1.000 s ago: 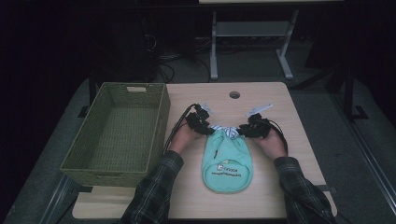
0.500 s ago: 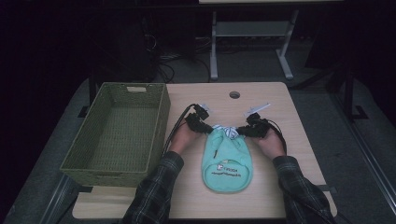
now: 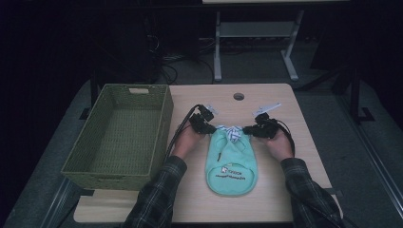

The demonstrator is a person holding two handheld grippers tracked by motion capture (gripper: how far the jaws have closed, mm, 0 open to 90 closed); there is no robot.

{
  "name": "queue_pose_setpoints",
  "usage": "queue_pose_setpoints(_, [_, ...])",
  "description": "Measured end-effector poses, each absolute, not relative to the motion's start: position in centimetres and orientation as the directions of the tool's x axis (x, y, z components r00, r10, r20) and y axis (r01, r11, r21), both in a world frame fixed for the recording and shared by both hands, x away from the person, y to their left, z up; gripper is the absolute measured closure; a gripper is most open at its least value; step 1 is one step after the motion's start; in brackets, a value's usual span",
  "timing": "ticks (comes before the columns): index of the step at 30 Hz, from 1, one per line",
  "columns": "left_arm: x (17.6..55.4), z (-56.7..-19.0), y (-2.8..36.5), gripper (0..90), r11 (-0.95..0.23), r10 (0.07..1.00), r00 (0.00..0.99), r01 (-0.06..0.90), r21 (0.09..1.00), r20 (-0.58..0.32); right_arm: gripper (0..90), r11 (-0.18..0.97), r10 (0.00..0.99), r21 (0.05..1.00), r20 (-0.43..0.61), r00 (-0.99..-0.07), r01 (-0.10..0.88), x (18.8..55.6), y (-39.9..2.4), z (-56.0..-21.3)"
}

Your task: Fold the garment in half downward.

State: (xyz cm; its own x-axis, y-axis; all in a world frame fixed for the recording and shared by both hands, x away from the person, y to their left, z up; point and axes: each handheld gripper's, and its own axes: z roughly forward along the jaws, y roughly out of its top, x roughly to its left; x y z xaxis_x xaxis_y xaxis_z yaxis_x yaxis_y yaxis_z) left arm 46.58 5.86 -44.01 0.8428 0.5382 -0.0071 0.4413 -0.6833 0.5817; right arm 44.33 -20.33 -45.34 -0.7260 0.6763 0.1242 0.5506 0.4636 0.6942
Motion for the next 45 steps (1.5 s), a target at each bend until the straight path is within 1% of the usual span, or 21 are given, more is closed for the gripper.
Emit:
queue_pose_setpoints(6, [45.8,-42.5,5.8,86.7,-0.685,0.530,0.847,0.411,0.602,0.024,86.5,0.480,0.670,0.711,0.082,-0.738,0.515,43.8,-20.5,-43.9])
queue_pose_setpoints(13, [45.1,-41.0,6.0,86.7,-0.660,0.535,0.844,0.389,0.643,0.039,86.4,0.463,0.666,0.736,0.079,-0.742,0.494,43.6,-20.9,-42.4])
queue_pose_setpoints(26, [43.9,-38.4,6.9,86.7,-0.628,0.545,0.834,0.342,0.699,0.082,86.2,0.450,0.650,0.785,0.039,-0.759,0.426,43.1,-20.8,-39.7])
queue_pose_setpoints(32, [42.6,-37.0,7.2,86.6,-0.613,0.542,0.834,0.307,0.728,0.105,86.0,0.445,0.642,0.807,0.015,-0.767,0.388,42.5,-20.9,-38.7])
queue_pose_setpoints(38, [41.5,-36.6,7.1,86.8,-0.592,0.526,0.844,0.279,0.756,0.100,85.1,0.422,0.644,0.817,0.035,-0.765,0.393,42.5,-21.4,-38.6])
queue_pose_setpoints(41, [41.3,-36.8,7.1,86.8,-0.581,0.524,0.847,0.273,0.767,0.096,83.0,0.415,0.644,0.819,0.043,-0.764,0.396,42.4,-21.5,-38.9])
queue_pose_setpoints(45, [41.3,-36.9,7.0,86.9,-0.581,0.520,0.849,0.267,0.769,0.098,69.5,0.399,0.652,0.827,0.048,-0.757,0.396,42.2,-21.7,-39.1])
